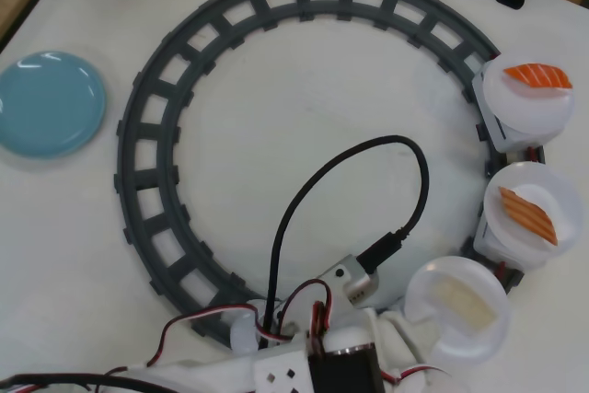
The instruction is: Pick up the sushi from the Shinkansen and put it on the blue dish
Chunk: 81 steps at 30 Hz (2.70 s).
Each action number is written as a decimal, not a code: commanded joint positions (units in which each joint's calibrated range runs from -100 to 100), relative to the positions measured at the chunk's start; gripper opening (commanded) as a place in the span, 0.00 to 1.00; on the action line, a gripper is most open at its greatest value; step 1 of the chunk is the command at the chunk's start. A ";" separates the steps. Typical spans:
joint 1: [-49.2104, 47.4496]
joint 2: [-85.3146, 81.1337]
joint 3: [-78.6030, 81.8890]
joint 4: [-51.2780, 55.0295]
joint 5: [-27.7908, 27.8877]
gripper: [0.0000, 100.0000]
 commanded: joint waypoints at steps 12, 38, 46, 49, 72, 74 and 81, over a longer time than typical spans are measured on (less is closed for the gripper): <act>-5.11 -0.08 -6.53 0.49 -0.81 0.37; -3.87 8.79 -9.42 0.57 -2.85 0.36; -3.79 11.36 -9.42 0.57 -2.85 0.36; -3.79 11.53 -9.15 0.57 -2.85 0.36; -3.70 11.45 -1.57 0.57 -3.53 0.16; -3.70 11.20 -1.57 0.57 -3.53 0.12; -4.31 10.53 -5.00 1.08 -3.58 0.04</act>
